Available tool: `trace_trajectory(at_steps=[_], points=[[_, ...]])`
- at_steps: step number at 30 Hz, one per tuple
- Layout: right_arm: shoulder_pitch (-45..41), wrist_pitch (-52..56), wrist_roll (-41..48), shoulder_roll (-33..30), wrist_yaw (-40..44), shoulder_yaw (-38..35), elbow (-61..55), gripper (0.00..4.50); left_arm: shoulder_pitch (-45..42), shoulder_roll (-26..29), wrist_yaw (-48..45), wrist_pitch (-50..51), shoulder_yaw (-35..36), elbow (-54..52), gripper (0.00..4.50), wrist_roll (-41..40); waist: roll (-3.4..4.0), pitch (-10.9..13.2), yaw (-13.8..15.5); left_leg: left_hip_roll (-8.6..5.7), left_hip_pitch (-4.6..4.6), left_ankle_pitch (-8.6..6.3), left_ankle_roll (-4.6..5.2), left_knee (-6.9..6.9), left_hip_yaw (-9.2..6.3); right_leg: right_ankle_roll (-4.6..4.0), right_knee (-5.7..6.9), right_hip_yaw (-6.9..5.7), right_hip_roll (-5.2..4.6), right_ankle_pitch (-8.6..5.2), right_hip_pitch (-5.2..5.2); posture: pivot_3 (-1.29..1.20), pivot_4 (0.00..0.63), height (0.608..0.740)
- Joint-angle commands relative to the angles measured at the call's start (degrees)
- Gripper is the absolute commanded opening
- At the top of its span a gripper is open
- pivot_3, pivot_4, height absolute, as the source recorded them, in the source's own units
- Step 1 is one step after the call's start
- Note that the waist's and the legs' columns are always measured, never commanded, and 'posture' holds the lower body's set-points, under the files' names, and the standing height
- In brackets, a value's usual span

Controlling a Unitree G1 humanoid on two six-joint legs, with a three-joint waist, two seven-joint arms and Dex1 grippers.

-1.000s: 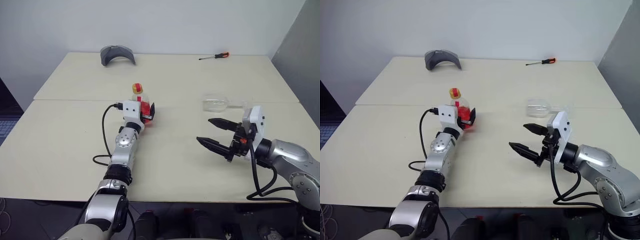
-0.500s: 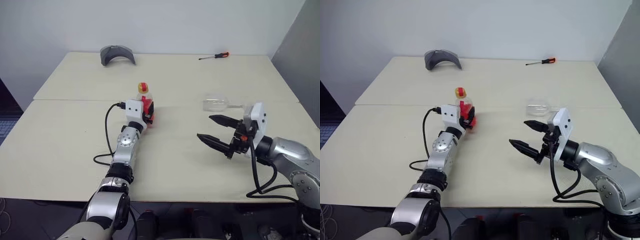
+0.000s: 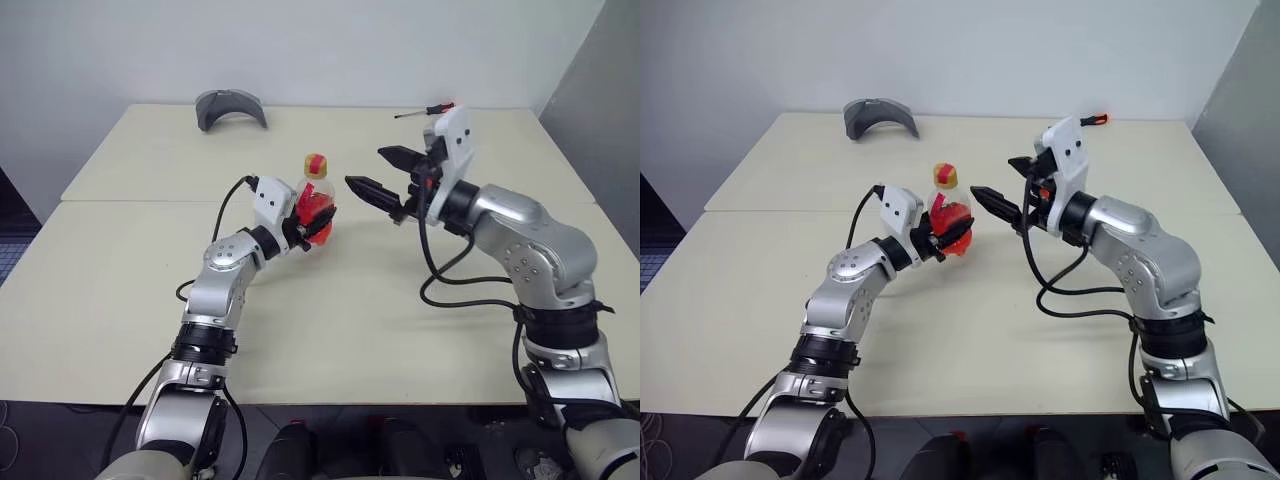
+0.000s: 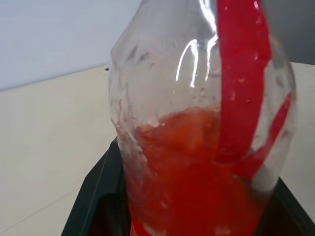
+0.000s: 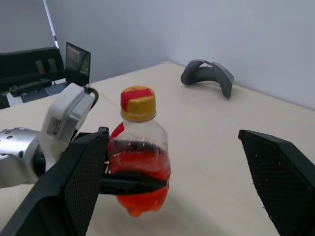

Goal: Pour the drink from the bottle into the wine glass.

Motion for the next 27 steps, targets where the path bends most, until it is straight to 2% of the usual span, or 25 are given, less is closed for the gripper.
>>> trace_trajectory(at_steps=[1, 20, 21, 22, 27], points=[[-2.25, -1.28, -0.82, 1.77, 0.22, -0.22, 0.71, 4.5, -2.04, 0.45, -3.68, -0.53, -0.95, -2.69, 1.99, -1.24, 0.0, 0.0, -0.01, -0.01, 0.0, 0.0, 0.0, 0.0, 0.0, 0.0, 0.0, 0.0, -0.01, 0.0, 0.0, 0.0, 0.15, 0.74], [-6.9, -1.53, -2.77, 7.13, 2.41, 0.28, 6.64, 4.5, -3.84, -2.01, -4.22, -1.3, -1.11, -0.49, 1.98, -0.61, 0.01, 0.0, -0.37, 0.0, -0.02, -0.04, 0.08, -0.02, 0.01, -0.02, 0.06, 0.02, -0.01, 0.01, -0.09, 0.0, 0.15, 0.74], [-6.97, -1.47, -2.72, 7.27, 2.61, 0.26, 6.87, 4.12, -3.84, -2.01, -4.22, -1.22, -1.07, -0.56, 1.98, -0.63, 0.01, 0.0, -0.37, 0.0, -0.02, -0.04, 0.07, -0.02, 0.01, -0.02, 0.07, 0.02, -0.01, 0.01, -0.09, 0.0, 0.15, 0.74], [-7.02, -1.52, -2.92, 7.24, 2.91, 0.49, 7.03, 3.95, -3.83, -1.97, -4.31, -1.25, -1.08, -0.58, 1.98, -0.59, 0.01, 0.01, -0.37, 0.0, -0.02, -0.04, 0.08, -0.02, 0.0, -0.02, 0.07, 0.02, -0.01, 0.01, -0.09, 0.0, 0.15, 0.74], [-7.41, -1.58, -3.02, 7.9, 3.54, -0.08, 7.71, 2.13, -3.68, -1.91, -4.41, -1.02, -1.08, -0.94, 1.97, -0.54, 0.01, 0.01, -0.38, 0.0, -0.02, -0.04, 0.08, -0.02, 0.01, -0.02, 0.08, 0.02, -0.01, 0.01, -0.09, 0.0, 0.15, 0.74]])
